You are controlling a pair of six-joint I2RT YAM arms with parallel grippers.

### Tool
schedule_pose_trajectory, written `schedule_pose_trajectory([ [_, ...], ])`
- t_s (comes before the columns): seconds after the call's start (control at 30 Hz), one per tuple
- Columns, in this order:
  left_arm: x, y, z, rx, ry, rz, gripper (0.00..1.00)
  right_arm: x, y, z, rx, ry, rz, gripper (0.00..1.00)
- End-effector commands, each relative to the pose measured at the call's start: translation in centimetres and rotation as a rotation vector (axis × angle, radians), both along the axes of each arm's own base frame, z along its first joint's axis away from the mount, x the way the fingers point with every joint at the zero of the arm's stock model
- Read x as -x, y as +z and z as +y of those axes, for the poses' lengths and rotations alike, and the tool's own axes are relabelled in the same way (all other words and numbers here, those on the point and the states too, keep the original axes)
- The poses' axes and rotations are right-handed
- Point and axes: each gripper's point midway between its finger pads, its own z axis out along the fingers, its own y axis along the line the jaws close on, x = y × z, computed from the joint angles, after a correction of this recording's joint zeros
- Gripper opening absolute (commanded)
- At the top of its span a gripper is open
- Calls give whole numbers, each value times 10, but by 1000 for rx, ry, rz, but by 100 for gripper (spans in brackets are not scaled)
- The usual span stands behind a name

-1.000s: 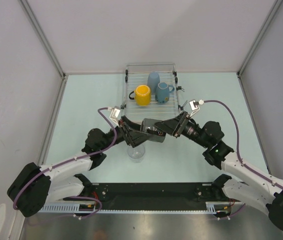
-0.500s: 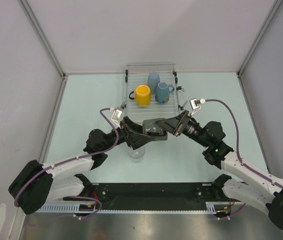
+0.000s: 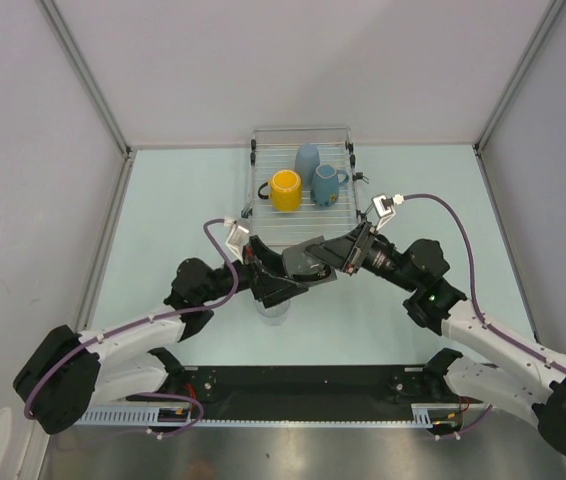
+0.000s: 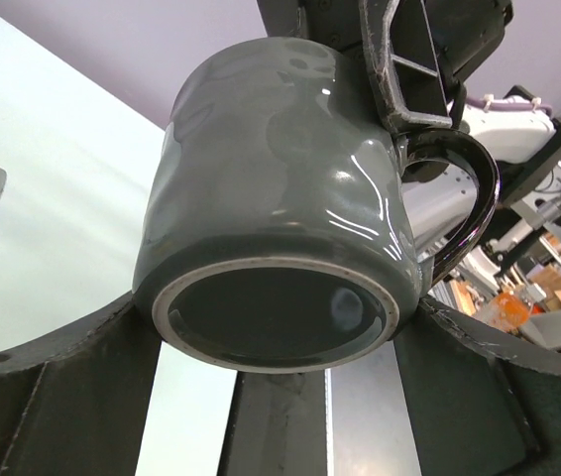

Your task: Unload the cups from the dish rack

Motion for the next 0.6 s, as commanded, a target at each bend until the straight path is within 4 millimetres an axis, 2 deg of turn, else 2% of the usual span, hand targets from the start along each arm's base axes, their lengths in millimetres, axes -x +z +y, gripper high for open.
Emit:
schedule_pose_trajectory([
  [0.0,-20,34,-6,37,91,28,1,53,-8,14,107,196,-129,0],
  [0.47,-66,46,7,-15,254,34,0,62,-32,6,231,177,-94,0],
  [0.57,-81,47,15,-33,314,43,1,61,-39,6,257,160,-76,0],
])
